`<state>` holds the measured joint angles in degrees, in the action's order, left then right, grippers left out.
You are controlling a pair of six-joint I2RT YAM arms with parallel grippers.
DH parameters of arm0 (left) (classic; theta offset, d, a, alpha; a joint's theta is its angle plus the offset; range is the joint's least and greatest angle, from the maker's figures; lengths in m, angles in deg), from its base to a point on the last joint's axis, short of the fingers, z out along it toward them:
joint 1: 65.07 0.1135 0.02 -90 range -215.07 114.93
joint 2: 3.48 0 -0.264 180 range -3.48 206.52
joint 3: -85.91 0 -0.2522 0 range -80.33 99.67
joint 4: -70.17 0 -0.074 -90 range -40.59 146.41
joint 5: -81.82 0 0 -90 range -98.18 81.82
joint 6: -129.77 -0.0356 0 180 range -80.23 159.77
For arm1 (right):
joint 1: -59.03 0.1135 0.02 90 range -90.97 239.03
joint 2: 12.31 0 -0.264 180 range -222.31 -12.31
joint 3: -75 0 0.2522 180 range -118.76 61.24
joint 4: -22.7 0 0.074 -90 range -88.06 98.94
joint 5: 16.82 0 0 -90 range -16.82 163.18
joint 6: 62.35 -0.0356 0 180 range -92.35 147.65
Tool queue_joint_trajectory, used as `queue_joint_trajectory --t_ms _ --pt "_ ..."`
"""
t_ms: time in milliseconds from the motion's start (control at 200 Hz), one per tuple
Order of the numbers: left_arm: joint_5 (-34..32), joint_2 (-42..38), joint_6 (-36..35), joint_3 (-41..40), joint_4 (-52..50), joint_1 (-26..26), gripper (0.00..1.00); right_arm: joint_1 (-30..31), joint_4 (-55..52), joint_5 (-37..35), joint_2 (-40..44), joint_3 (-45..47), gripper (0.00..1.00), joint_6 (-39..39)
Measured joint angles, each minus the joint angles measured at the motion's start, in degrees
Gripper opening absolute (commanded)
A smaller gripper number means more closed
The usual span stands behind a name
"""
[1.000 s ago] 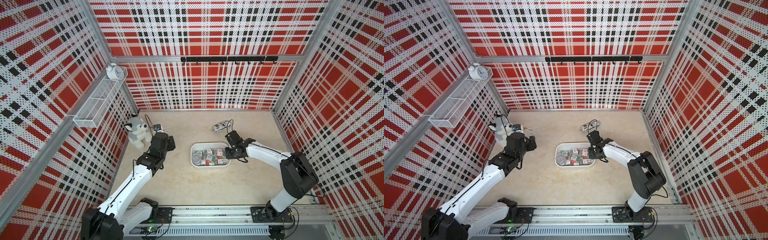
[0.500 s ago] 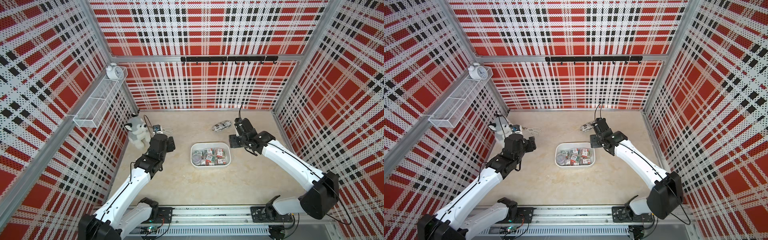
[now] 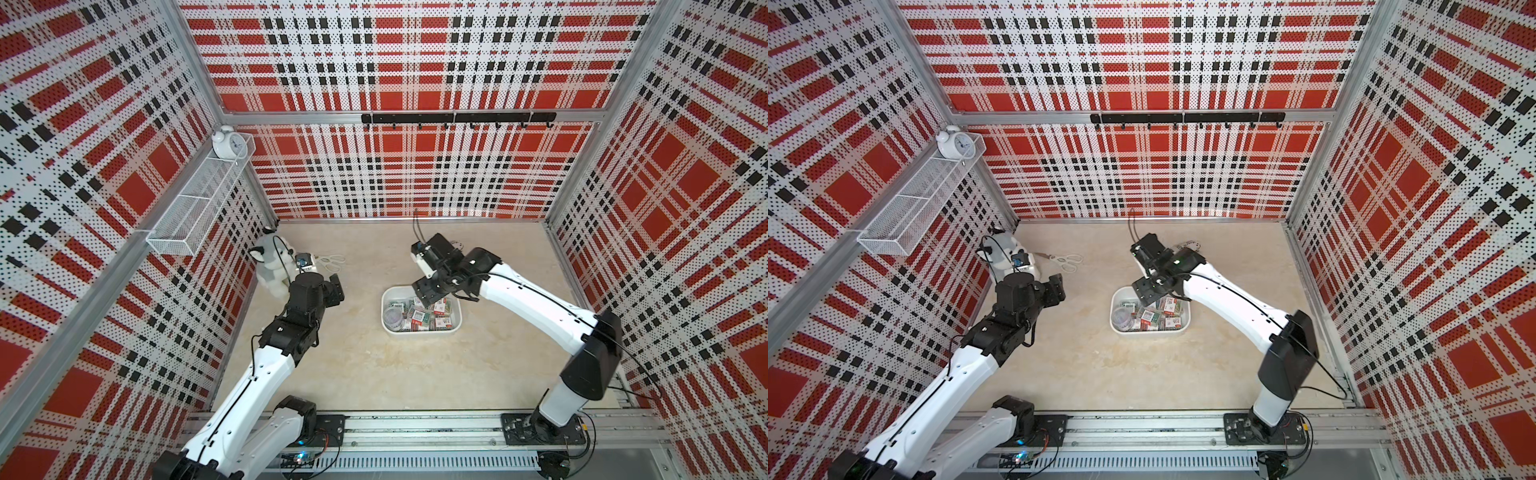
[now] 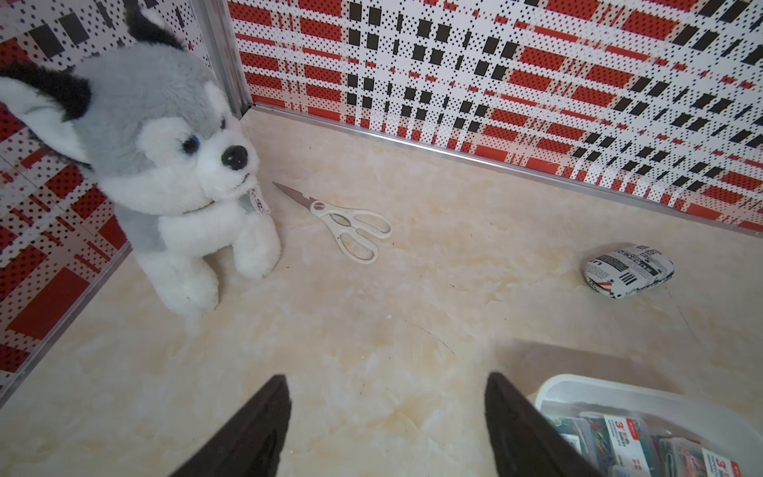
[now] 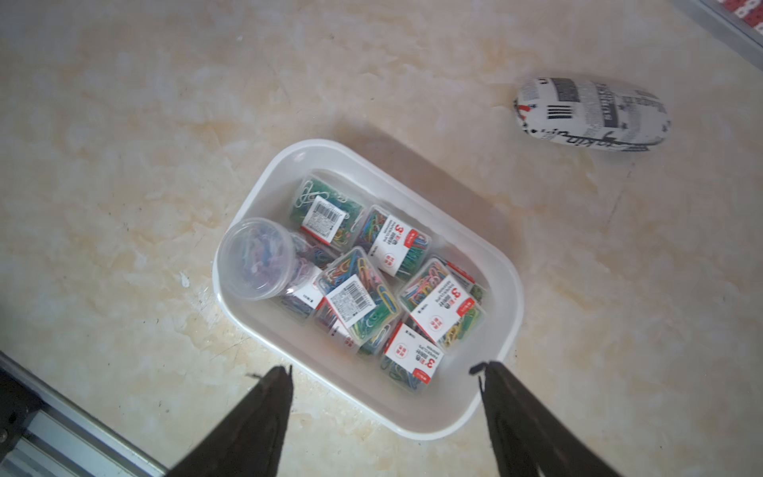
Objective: Take the paper clips out of the storage box
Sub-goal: Pick up the boxed paper clips from the storage box.
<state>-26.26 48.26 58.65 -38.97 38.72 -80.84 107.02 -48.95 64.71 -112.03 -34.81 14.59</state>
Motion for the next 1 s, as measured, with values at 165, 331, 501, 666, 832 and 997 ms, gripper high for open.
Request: queue_joint_trajectory --t_ms 165,331,501,666,832,997 --pt "0.6 -0.4 0.1 -1.2 0.0 0.7 0.76 4.7 -3.9 -0.9 -8.3 -6.9 0.88 0.2" --pt "1.2 -0.5 0.2 -1.2 0.0 0.7 0.76 6.0 -6.4 -1.4 -13.5 -11.4 0.91 0.4" --pt "1.6 -0.6 0.2 -1.2 0.0 0.7 0.76 6.6 -8.3 -1.5 -17.3 -15.8 0.94 1.4" --pt "1.8 -0.7 0.3 -1.3 0.0 0.7 0.76 7.2 -9.1 -1.4 -20.3 -18.1 0.95 2.1" --pt "2.2 -0.7 0.4 -1.3 0.0 0.7 0.76 7.4 -10.0 -1.3 -23.5 -19.7 0.93 2.8" --pt "2.3 -0.8 0.5 -1.7 0.1 0.7 0.76 7.4 -11.0 -0.8 -26.3 -21.9 0.93 3.1"
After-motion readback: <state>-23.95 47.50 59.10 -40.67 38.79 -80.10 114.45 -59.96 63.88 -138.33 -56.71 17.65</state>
